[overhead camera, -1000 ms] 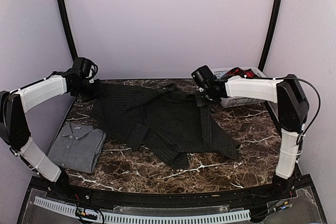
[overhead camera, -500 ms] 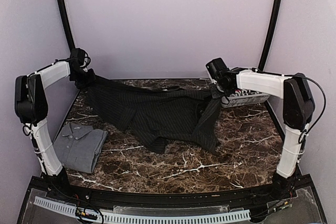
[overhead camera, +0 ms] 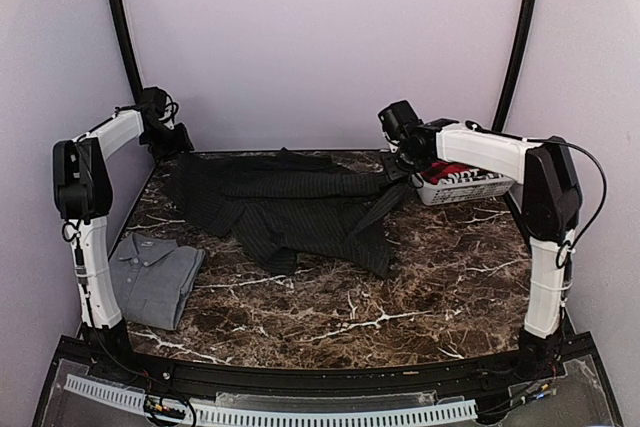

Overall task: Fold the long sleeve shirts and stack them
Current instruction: Adjust the crumpled shirt at the center of the board, then move the crumpled shirt to the center of the board.

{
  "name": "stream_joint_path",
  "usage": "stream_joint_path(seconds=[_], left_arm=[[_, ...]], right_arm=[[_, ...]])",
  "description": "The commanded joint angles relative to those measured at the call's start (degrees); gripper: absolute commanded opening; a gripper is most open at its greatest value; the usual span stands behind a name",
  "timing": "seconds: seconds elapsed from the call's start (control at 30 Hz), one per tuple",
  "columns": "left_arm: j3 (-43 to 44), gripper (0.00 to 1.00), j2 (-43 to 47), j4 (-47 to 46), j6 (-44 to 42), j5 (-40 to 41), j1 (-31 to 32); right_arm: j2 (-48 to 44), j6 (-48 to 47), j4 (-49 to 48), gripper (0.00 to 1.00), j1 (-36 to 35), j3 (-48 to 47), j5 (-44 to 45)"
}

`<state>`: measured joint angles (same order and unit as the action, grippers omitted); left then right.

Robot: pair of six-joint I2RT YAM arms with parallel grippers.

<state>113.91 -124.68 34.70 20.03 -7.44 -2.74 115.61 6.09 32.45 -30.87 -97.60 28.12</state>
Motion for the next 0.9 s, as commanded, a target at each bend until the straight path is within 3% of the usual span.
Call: stream_joint_path(seconds=[0.0, 0.1, 0.23, 0.43, 0.87], left_arm=[[2.84, 0.53, 0.34, 2.41, -0.11, -4.48, 1.99], [3.25, 0.67, 1.18, 3.95, -0.54, -4.16, 4.56], [-3.90, 0.74, 6.84, 1.70, 0.86, -4.55, 8.08], [-27.88, 0.78, 21.70, -10.51, 6.66, -5.97, 12.81], [-60.28, 0.73, 45.10, -15.04, 15.96, -7.30, 25.37]], right_arm=[[-1.38, 1.81, 2.71, 0.67, -5.50, -0.06, -5.20], [-4.35, 4.02, 2.49, 0.76, -8.47, 4.37, -7.42], [-9.81, 7.53, 0.73, 0.78, -12.67, 12.09, -10.54], [-17.26, 14.66, -2.23, 0.79, -18.69, 22.78, -10.33], [-19.41, 22.23, -7.42, 0.75, -24.28, 33.46, -10.47]])
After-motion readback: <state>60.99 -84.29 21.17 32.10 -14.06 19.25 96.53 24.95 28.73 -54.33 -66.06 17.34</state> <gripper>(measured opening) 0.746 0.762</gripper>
